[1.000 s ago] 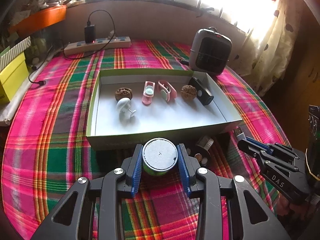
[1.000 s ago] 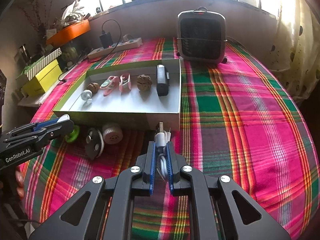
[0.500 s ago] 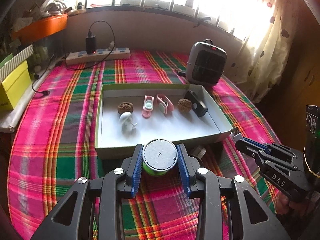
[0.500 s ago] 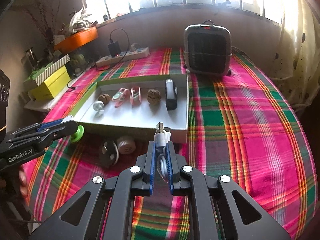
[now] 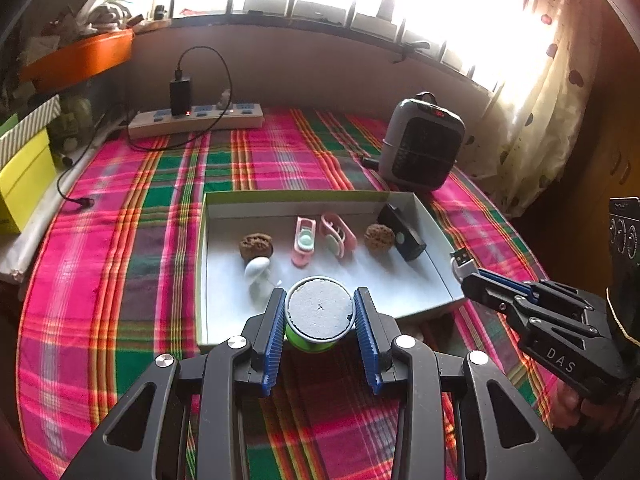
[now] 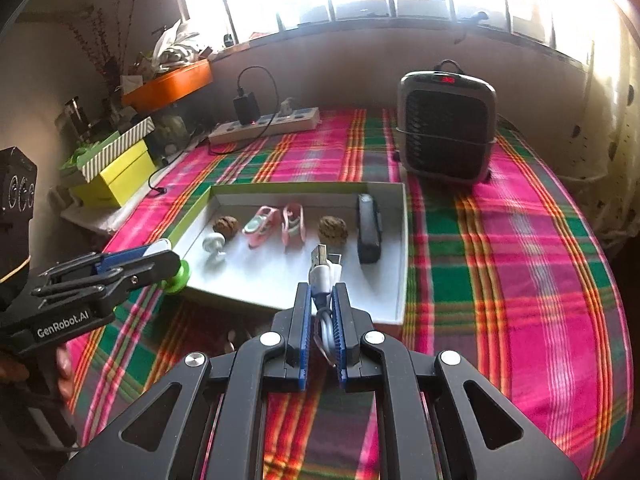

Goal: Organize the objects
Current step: 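Carry the green container with the left tool while the right tool carries the cable to the tray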

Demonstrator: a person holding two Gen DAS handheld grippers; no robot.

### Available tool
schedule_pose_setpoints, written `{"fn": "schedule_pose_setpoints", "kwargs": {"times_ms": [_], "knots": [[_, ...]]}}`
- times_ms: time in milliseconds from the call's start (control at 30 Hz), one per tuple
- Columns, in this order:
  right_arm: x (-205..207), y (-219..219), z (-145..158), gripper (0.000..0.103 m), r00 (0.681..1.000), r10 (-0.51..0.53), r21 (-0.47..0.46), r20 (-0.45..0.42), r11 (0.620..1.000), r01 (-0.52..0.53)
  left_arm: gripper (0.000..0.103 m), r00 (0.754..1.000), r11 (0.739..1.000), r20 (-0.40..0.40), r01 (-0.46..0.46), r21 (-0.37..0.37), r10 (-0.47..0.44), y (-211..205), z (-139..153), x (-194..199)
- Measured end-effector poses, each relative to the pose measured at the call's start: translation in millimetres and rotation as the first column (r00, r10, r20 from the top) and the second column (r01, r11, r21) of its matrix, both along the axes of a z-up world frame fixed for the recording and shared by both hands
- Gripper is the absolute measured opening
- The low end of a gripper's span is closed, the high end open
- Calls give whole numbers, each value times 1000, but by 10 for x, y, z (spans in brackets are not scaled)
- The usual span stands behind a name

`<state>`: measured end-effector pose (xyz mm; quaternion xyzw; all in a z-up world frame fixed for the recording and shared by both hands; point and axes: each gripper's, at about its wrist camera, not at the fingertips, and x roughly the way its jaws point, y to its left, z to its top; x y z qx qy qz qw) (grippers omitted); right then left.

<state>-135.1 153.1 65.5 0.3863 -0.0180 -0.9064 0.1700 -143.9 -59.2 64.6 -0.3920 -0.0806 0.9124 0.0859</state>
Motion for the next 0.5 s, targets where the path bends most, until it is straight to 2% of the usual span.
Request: {"fn": "schedule_pose_setpoints", "kwargs": {"times_ms": [500], "knots": [[-526,-144,-222,11,991,90,11,101,996,-92,32,999,1000,51,2,12,-3,-15,-194,-427]]}}
